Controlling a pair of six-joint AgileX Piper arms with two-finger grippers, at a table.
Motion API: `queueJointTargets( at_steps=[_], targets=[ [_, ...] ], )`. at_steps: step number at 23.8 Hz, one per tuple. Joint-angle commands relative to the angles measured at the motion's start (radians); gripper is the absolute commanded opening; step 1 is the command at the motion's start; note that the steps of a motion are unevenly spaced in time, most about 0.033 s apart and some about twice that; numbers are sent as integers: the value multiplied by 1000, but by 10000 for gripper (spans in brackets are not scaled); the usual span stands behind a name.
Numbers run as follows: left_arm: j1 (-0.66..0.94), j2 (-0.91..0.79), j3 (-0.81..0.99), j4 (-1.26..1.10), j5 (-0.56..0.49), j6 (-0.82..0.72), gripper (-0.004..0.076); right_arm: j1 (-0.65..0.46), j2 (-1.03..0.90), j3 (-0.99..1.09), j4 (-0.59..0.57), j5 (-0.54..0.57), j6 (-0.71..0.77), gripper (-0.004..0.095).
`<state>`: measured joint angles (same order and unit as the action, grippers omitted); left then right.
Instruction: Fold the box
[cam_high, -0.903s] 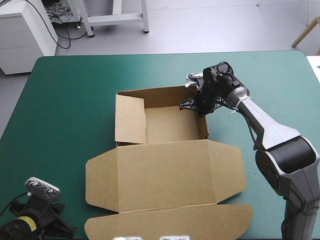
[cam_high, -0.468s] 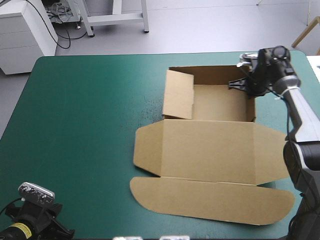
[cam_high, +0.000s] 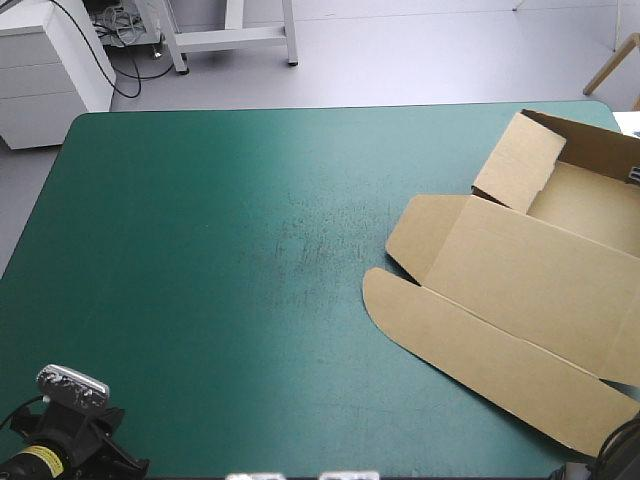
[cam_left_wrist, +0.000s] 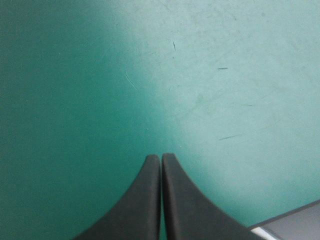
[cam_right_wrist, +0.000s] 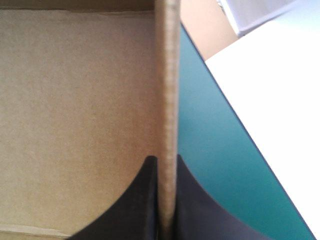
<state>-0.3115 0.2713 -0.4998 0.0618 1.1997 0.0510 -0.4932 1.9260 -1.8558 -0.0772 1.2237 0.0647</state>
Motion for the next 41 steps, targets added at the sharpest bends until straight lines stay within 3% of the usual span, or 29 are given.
queueJointTargets(
  at_steps=[1, 3, 4, 6, 13, 16, 18, 21, 22, 28, 33, 41],
  targets=[
    [-3, 12, -21, -1, -48, -9, -10, -31, -68, -28, -6, -20, 21, 92],
    [-3, 12, -21, -1, -48, -9, -10, -31, -68, -28, -11, -20, 19, 205],
    [-3, 12, -21, -1, -48, -9, -10, -31, -68, -28, -5, -20, 11, 326],
    [-3, 12, -21, -1, -48, -9, -10, -31, -68, -28, -3, -20, 1, 409],
    [-3, 12, -21, -1, -48, 11, -10, -31, -172, 5, 15, -20, -7, 414],
    [-3, 12, -21, -1, -48, 9, -10, -31, -286, 95, 77, -20, -119, 413],
    [-3, 12, -21, -1, -48, 9, -10, -31, -386, 176, 137, -20, -132, 359],
    [-3, 12, -21, -1, -48, 9, -10, -29, -523, 284, 191, -20, -177, 135],
    [-3, 12, -21, -1, -48, 9, -10, -29, -584, 329, 203, -20, -200, 6],
    [-3, 12, -21, -1, -48, 9, -10, -5, -860, 563, 239, -89, -241, -10],
    [-3, 12, -21, -1, -48, 9, -10, 132, -1070, 773, 250, -129, -361, -8],
    [-3, 12, -21, -1, -48, 9, -10, 307, -1352, 1082, 259, -75, -397, -15]
  ],
)
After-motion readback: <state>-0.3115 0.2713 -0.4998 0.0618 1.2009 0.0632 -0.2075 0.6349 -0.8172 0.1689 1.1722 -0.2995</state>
